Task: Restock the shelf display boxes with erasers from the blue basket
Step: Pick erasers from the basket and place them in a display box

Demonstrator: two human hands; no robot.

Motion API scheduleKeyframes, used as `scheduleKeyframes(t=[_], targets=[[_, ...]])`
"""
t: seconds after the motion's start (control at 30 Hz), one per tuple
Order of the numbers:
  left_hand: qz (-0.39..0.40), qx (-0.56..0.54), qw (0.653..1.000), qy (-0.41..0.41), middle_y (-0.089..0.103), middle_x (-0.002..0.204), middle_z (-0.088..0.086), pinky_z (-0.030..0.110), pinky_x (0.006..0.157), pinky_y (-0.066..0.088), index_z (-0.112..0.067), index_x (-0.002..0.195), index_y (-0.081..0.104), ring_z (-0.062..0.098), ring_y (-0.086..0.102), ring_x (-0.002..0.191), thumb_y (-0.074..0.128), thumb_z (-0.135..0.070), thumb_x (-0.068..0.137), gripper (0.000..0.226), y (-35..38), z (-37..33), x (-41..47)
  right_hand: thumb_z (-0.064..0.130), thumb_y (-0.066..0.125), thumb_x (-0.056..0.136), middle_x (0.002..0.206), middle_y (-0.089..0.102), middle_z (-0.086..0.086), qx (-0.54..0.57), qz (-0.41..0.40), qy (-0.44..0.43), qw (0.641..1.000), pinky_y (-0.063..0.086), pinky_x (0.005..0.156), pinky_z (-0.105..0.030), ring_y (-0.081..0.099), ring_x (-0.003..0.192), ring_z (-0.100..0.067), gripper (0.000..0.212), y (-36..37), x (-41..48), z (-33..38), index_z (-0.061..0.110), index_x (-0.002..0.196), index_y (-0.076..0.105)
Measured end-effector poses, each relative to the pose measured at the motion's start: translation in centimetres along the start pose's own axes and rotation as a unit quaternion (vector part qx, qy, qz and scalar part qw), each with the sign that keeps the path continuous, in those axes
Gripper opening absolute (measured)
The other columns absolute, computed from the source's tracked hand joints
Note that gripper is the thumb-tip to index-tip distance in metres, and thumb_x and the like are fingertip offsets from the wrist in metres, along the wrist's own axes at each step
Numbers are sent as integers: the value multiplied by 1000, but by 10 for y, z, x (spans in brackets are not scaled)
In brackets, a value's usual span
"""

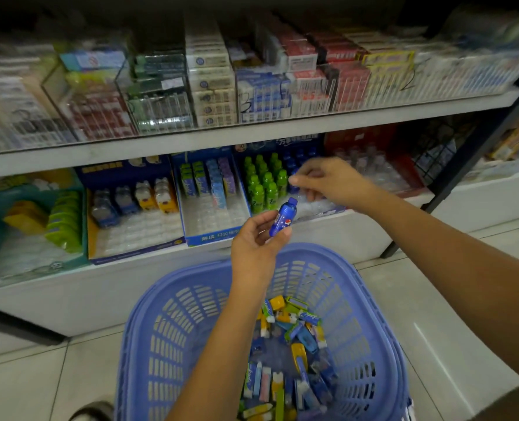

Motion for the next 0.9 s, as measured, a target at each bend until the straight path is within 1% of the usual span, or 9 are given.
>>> scheduleKeyframes(t=[0.1,0.2,0.27,0.37,0.43,0.5,0.6,0.67,0.9], targets=[[-15,6,1000,16,68,102,-10,12,72,52,-27,99,61,-2,66,89,71,-8,83,27,3,2,0,27,71,80,85,73,-3,103,156,16,982,55,69,-20,68,73,-13,29,11,-22,8,9,101,68],[7,48,998,28,65,114,-9,15,81,52,-26,109,59,2,63,102,69,-12,85,29,7,3,1,18,76,77,92,74,-7,90,117,-5,989,56,74,-18,70,82,-14,25,5,-25,8,9,100,70],[48,172,983,43,52,136,-6,19,97,45,-24,131,48,7,51,122,64,-21,89,45,9,5,4,18,75,78,87,73,-5,42,46,-22,998,53,68,-12,69,74,-11,23,-5,-17,5,11,100,71],[108,423,895,86,27,154,-2,28,112,27,-22,147,29,14,26,141,57,-29,94,61,6,9,12,21,75,79,80,64,3,-130,-62,-56,988,43,56,-6,58,64,-7,30,-22,0,-3,13,108,68],[139,524,836,83,18,158,0,29,118,17,-17,150,21,17,14,145,54,-28,95,65,3,15,17,25,73,81,81,59,4,-220,-77,-59,971,35,55,-10,52,65,-9,34,-25,9,-11,15,113,67],[146,574,803,71,13,159,0,29,120,11,-15,152,15,17,8,147,53,-26,96,68,-1,20,21,27,70,83,86,61,0,-261,-66,-60,961,33,59,-7,52,69,-12,37,-22,17,-19,16,118,66],[139,582,798,72,11,159,-1,28,120,9,-15,152,11,17,7,147,53,-27,96,71,-3,24,22,31,65,87,115,65,-12,-303,-41,-56,951,46,83,-26,60,96,-25,40,-13,28,-26,18,124,62],[136,579,801,70,11,159,-1,27,119,9,-15,152,11,17,7,147,52,-28,96,71,-2,25,23,31,64,88,120,64,-13,-324,-17,-44,945,46,91,-34,56,107,-28,40,-10,33,-28,18,126,60],[131,565,813,62,11,159,-1,28,118,9,-15,152,12,17,7,147,52,-30,96,70,-3,29,25,38,65,86,126,60,-10,-405,42,12,913,39,92,-32,48,118,-28,45,-6,47,-18,22,127,59]])
Point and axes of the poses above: each hand's wrist, its own x-axis towards the middle knuckle, its own y-axis out of the palm, z = x × y, the point moved 2 cm from there along x, towards the middle knuckle
